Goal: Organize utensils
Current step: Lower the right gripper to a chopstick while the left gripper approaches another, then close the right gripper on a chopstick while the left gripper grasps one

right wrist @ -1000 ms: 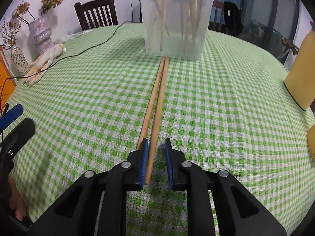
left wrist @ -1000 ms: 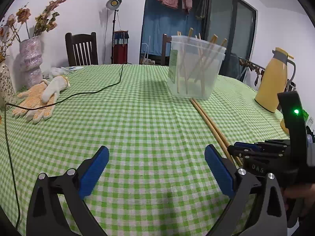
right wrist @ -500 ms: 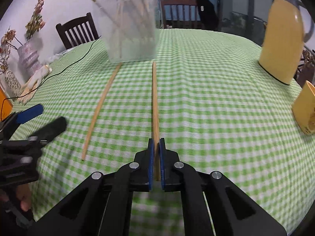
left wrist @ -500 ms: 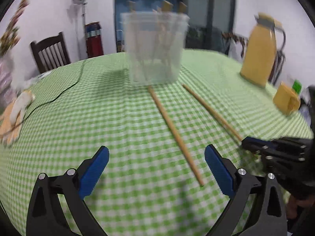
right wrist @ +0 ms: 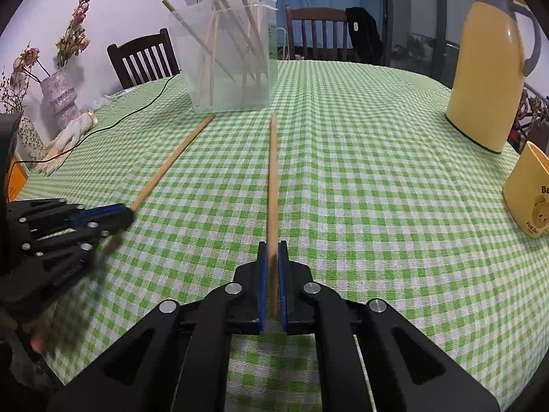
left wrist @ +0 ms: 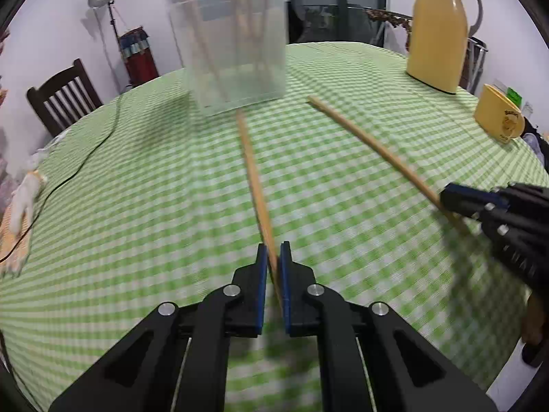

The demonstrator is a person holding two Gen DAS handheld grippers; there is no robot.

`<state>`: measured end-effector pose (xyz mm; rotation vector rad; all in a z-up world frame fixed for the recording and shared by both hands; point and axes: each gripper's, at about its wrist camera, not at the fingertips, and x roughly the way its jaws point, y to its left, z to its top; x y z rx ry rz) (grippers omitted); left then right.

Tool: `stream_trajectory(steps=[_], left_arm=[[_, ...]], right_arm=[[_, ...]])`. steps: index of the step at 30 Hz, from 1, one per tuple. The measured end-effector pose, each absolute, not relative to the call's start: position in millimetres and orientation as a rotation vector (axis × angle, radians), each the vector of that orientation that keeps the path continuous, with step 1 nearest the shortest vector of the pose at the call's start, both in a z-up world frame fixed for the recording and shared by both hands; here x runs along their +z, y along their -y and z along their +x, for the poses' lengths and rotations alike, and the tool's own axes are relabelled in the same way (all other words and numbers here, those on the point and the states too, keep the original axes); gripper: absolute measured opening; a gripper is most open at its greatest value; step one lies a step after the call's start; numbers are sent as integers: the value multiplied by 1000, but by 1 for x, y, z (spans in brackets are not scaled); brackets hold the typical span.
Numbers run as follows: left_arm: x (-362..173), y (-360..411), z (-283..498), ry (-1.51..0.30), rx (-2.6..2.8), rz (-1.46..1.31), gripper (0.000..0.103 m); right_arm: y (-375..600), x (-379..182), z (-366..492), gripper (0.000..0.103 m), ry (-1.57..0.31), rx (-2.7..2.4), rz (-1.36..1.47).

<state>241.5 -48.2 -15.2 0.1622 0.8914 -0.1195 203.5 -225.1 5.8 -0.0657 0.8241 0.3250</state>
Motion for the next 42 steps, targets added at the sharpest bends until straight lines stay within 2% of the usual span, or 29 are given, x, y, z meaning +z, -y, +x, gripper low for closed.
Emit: stream_trajectory(steps=[2,4,5,6,8,9,18,31,32,34,36,42], left_arm=[[-15,38,238,-906,-125,132,5],[-13,32,237,-921,-140,80,7],[-12,29,237,-924,-146,51,10],[-12,27,236,-924,-158,19,19],[-12,26,233,-922,-172,6,28],[-12,26,232,-922,-174,22,29],[-13,2,229,-924,-288,-166,28],[-14,24,210,-916,-287,17,26],[-14,26,208,-907,-281,37,23],[-15,27,209,-896,-259,64,7],[-16,24,211,-889,-252,55,4],[-16,18,207,-873,-221,73,1]], right_arm=[[228,6,202,7,-816,333,-53],[231,7,202,14,-813,332,-46],[233,6,202,28,-812,330,-38],[236,7,201,38,-807,330,-32],[238,10,199,39,-794,320,-36],[239,11,198,39,-792,314,-45],[227,7,193,39,-819,311,-75],[214,-3,186,39,-807,280,-163],[213,-3,185,36,-800,287,-168],[212,-3,186,24,-802,312,-161],[209,-3,185,10,-811,342,-154],[204,-2,183,6,-802,344,-142]])
